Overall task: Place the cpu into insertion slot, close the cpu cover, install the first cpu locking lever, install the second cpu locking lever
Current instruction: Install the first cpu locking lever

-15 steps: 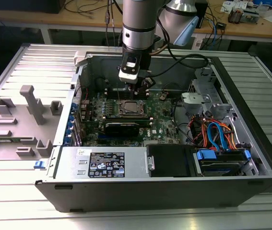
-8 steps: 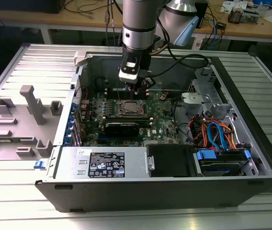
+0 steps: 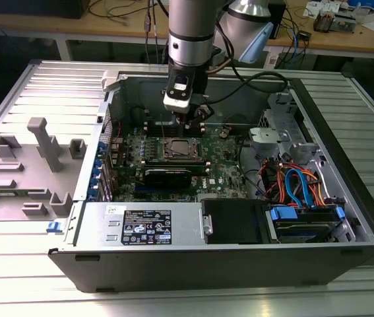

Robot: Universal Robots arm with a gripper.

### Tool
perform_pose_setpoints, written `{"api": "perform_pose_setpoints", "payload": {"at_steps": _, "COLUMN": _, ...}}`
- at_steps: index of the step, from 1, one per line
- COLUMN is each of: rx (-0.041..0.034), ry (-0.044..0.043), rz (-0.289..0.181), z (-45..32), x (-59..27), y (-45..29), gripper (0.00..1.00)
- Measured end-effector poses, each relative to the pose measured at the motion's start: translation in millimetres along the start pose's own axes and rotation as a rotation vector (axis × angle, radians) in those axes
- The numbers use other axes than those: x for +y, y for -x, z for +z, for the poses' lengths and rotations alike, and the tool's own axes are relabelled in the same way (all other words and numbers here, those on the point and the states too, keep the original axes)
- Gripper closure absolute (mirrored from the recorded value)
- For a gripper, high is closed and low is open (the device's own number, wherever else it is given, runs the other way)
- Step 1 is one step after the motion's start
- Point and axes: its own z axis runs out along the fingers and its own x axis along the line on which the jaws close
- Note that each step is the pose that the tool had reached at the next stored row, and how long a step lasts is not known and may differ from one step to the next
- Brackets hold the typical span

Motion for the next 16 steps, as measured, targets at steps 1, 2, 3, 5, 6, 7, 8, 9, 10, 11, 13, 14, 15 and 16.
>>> {"api": "perform_pose_setpoints", "payload": {"at_steps": 1, "rx": 0.0, "ry": 0.0, "rz": 0.0, "z": -1.4, "x": 0.0, "y": 0.1, "gripper": 0.89}}
{"api": "perform_pose_setpoints", "payload": {"at_steps": 2, "rx": 0.0, "ry": 0.0, "rz": -0.001, "z": -3.3, "x": 0.0, "y": 0.1, "gripper": 0.89}}
{"api": "perform_pose_setpoints", "payload": {"at_steps": 3, "rx": 0.0, "ry": 0.0, "rz": -0.001, "z": -4.7, "x": -0.1, "y": 0.1, "gripper": 0.89}}
{"api": "perform_pose_setpoints", "payload": {"at_steps": 5, "rx": 0.0, "ry": 0.0001, "rz": -0.001, "z": -6.2, "x": -0.1, "y": 0.2, "gripper": 0.89}}
{"api": "perform_pose_setpoints", "payload": {"at_steps": 6, "rx": 0.0, "ry": 0.0, "rz": -0.002, "z": -7.8, "x": -0.1, "y": 0.2, "gripper": 0.89}}
{"api": "perform_pose_setpoints", "payload": {"at_steps": 7, "rx": 0.0001, "ry": 0.0005, "rz": -0.002, "z": -7.9, "x": -0.1, "y": 0.2, "gripper": 0.89}}
{"api": "perform_pose_setpoints", "payload": {"at_steps": 8, "rx": 0.0, "ry": 0.0001, "rz": -0.002, "z": -8.0, "x": -0.1, "y": 0.2, "gripper": 0.89}}
{"api": "perform_pose_setpoints", "payload": {"at_steps": 9, "rx": 0.0, "ry": 0.0, "rz": -0.002, "z": -8.1, "x": -0.1, "y": 0.2, "gripper": 0.89}}
{"api": "perform_pose_setpoints", "payload": {"at_steps": 10, "rx": 0.0, "ry": 0.0, "rz": -0.002, "z": -8.1, "x": -0.1, "y": 0.2, "gripper": 0.89}}
{"api": "perform_pose_setpoints", "payload": {"at_steps": 11, "rx": 0.0, "ry": 0.0002, "rz": -0.01, "z": -8.1, "x": -0.1, "y": 0.2, "gripper": 0.89}}
{"api": "perform_pose_setpoints", "payload": {"at_steps": 13, "rx": -0.0009, "ry": 0.0017, "rz": -0.064, "z": -8.1, "x": -0.1, "y": 0.3, "gripper": 0.89}}
{"api": "perform_pose_setpoints", "payload": {"at_steps": 14, "rx": -0.0015, "ry": 0.0029, "rz": -0.106, "z": -8.1, "x": -0.1, "y": 0.2, "gripper": 0.89}}
{"api": "perform_pose_setpoints", "payload": {"at_steps": 15, "rx": -0.0021, "ry": 0.0039, "rz": -0.142, "z": -8.1, "x": -0.1, "y": 0.2, "gripper": 0.89}}
{"api": "perform_pose_setpoints", "payload": {"at_steps": 16, "rx": -0.0024, "ry": 0.0044, "rz": -0.163, "z": -8.1, "x": -0.1, "y": 0.3, "gripper": 0.89}}
